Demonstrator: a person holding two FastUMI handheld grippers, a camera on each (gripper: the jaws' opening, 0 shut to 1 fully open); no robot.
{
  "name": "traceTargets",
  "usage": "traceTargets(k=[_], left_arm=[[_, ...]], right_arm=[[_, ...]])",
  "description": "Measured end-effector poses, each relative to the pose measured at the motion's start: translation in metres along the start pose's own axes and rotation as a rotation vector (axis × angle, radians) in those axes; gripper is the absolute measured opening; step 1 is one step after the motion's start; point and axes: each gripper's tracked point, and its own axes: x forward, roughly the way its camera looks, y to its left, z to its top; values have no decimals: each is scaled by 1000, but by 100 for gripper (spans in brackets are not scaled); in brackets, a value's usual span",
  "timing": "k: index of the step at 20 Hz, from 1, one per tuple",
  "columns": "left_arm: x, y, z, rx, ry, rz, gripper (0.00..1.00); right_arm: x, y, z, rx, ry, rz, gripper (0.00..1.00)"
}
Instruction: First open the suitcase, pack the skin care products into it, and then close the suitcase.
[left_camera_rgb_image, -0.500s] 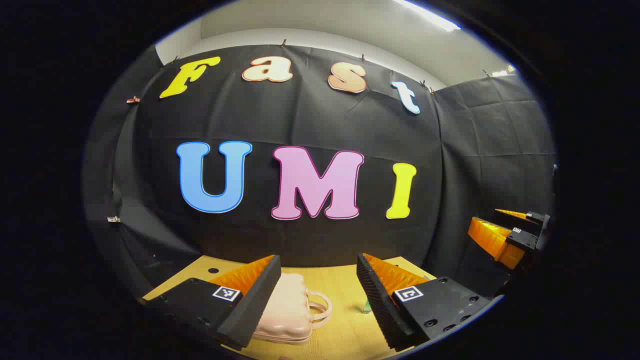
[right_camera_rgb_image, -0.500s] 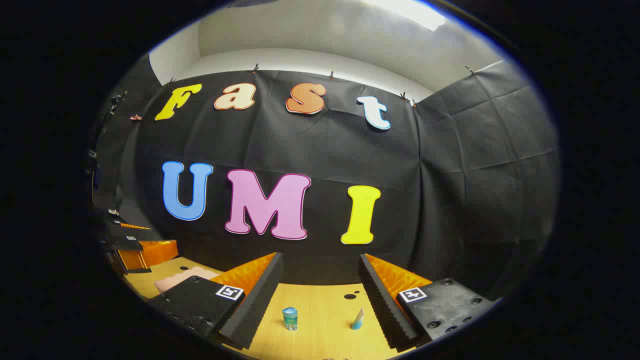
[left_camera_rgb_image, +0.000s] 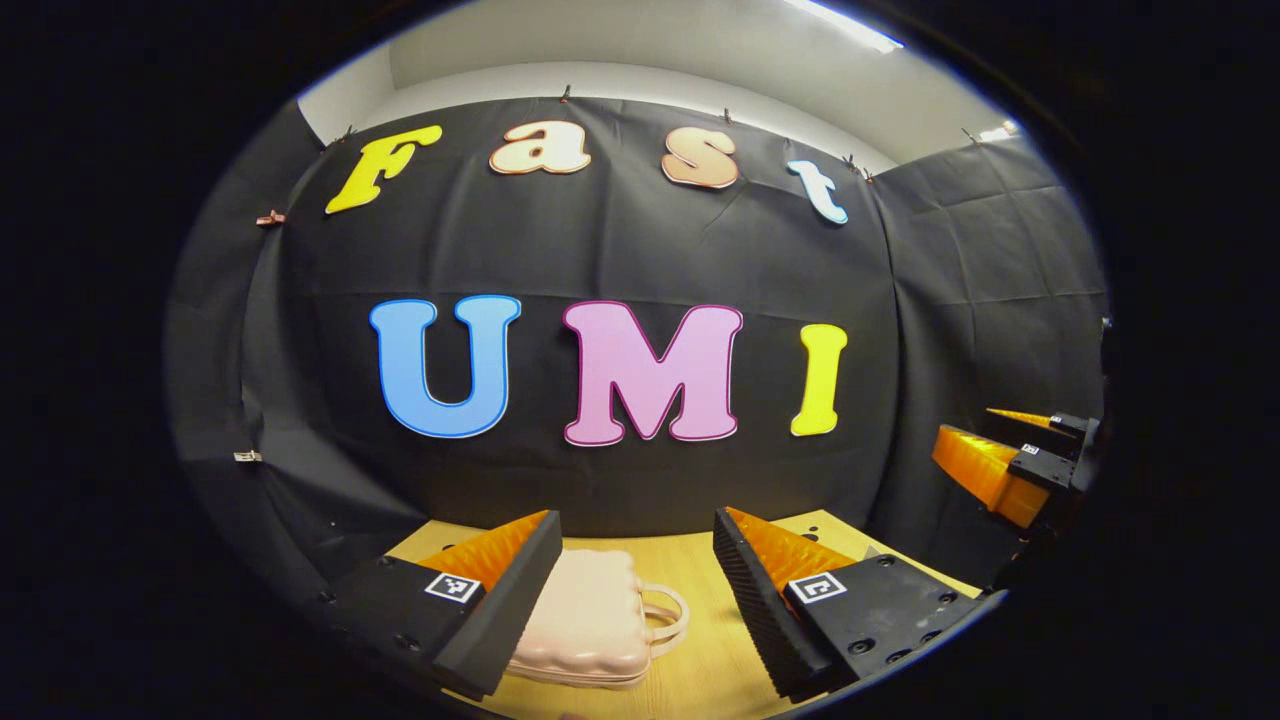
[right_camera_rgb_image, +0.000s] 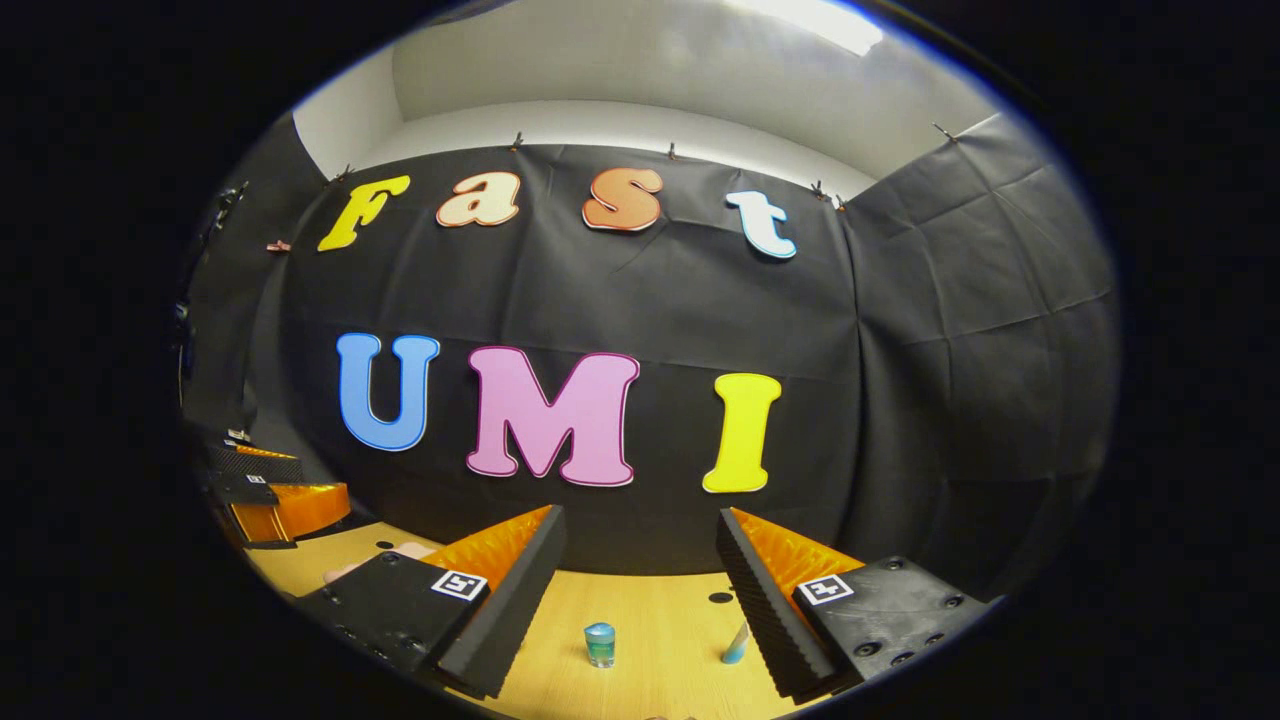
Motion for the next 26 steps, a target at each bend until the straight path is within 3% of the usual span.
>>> traceTargets(k=[3,8,13,18,26], left_arm=[[-10,18,10,63,3,56,96],[-47,50,15,-34,-5,115,96],[-62,46,8,-42,3,50,96],[2,-10,-34,-67,97,-63,96],[136,-67,-189,-34,452,-107,96]], right_arm=[[4,14,-10,-7,45,33,96],[-2,42,-7,-4,75,62,96],[-14,45,13,-36,13,33,96],[-22,16,8,-94,-8,-3,96],[23,-47,-54,-90,66,1,96]])
